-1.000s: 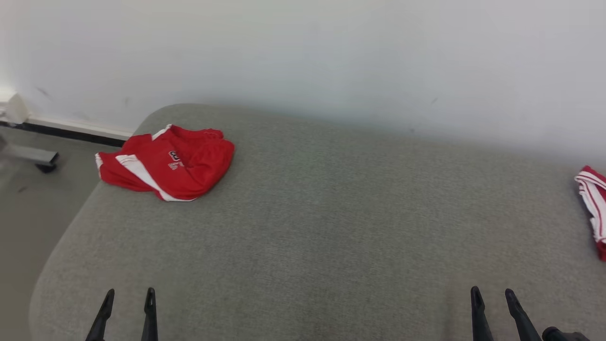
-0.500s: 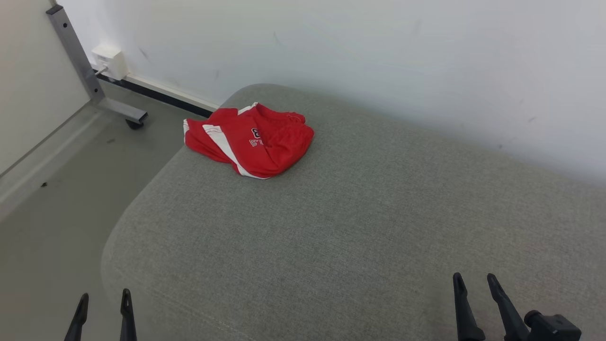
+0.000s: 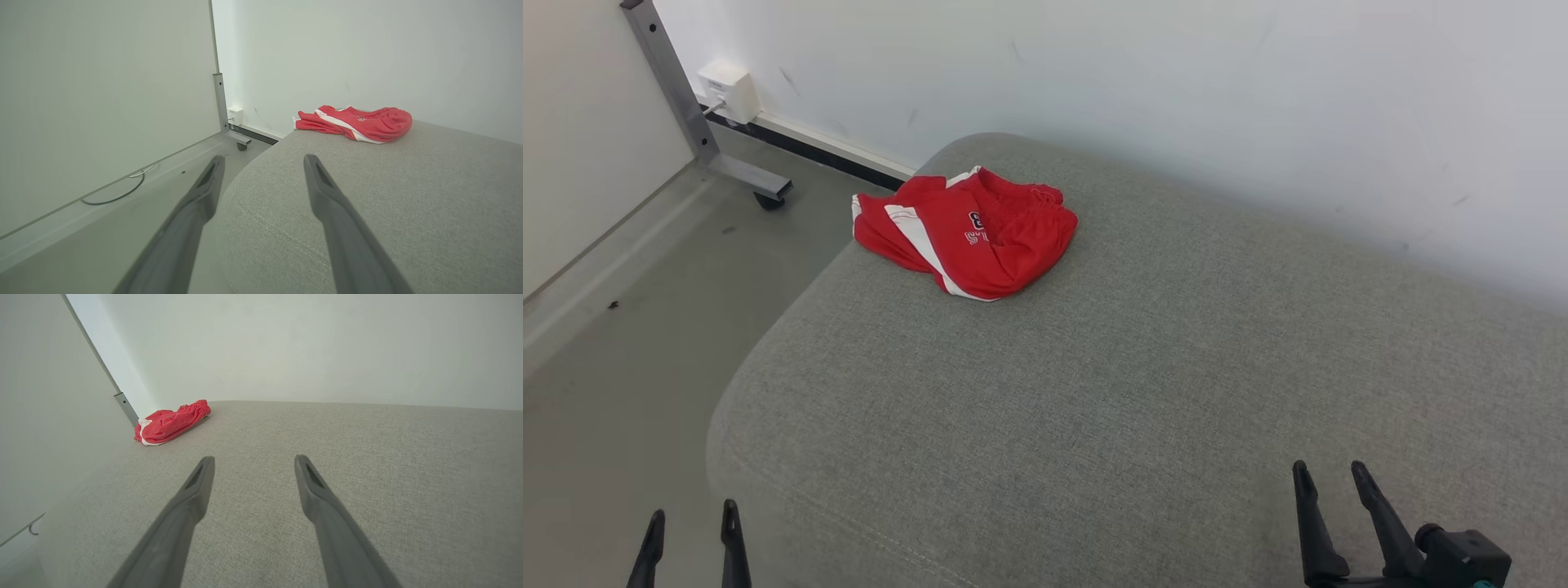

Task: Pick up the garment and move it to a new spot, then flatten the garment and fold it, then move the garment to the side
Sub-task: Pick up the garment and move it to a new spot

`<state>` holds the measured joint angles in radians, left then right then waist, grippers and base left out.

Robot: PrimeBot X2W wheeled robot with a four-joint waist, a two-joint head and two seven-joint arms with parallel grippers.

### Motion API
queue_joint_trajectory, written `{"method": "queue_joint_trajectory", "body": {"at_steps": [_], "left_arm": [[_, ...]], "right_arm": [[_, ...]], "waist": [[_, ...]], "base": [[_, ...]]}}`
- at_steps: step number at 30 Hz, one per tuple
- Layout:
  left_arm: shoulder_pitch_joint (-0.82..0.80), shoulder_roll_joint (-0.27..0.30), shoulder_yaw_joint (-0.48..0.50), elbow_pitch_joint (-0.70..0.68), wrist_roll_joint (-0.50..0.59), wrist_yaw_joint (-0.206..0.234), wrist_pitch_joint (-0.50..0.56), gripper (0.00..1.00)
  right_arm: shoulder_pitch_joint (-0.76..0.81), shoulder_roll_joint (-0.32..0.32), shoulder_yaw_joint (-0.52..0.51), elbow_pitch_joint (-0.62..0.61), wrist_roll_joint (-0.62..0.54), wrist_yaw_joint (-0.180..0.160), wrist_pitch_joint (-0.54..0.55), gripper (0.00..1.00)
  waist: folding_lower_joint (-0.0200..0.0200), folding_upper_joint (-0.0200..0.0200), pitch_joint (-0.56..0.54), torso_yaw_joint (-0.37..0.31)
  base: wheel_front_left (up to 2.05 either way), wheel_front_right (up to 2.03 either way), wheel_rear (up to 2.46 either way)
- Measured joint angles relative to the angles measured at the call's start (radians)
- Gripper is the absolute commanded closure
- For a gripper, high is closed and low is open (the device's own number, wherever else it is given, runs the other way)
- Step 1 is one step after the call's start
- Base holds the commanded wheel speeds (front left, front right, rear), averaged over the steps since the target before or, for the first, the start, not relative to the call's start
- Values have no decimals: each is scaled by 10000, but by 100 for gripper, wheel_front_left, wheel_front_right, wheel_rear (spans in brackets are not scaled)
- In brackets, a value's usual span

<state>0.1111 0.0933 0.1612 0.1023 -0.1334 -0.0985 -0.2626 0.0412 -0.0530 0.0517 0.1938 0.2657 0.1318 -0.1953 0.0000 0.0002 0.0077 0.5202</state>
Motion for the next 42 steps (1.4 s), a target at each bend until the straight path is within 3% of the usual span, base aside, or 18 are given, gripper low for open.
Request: {"method": "queue_joint_trajectory", "body": {"at_steps": [7,16,29,42], "left_arm": [[-1058,251,-21,476,-186,-130,0,0],[-3592,915,282,1127,-709,-192,0,0],[-7287,2715,431,2284,-1152,-259,334,0],[-9159,3630,-222,4550,-1695,-326,1546,0]], "right_arm": [[191,-2,-408,-240,-146,0,-63,0],[-459,-105,-506,-1087,-512,0,291,0],[-1265,-194,-1014,-2192,-915,0,370,0],[-1654,-186,-1294,-2915,-1080,0,543,0]], "waist": [[0,-1,-104,-259],[0,-1,217,-1226],[3,1,2467,-3143],[3,0,4611,-4778]], "base": [[0,0,0],[0,0,0],[0,0,0],[0,0,0]]}}
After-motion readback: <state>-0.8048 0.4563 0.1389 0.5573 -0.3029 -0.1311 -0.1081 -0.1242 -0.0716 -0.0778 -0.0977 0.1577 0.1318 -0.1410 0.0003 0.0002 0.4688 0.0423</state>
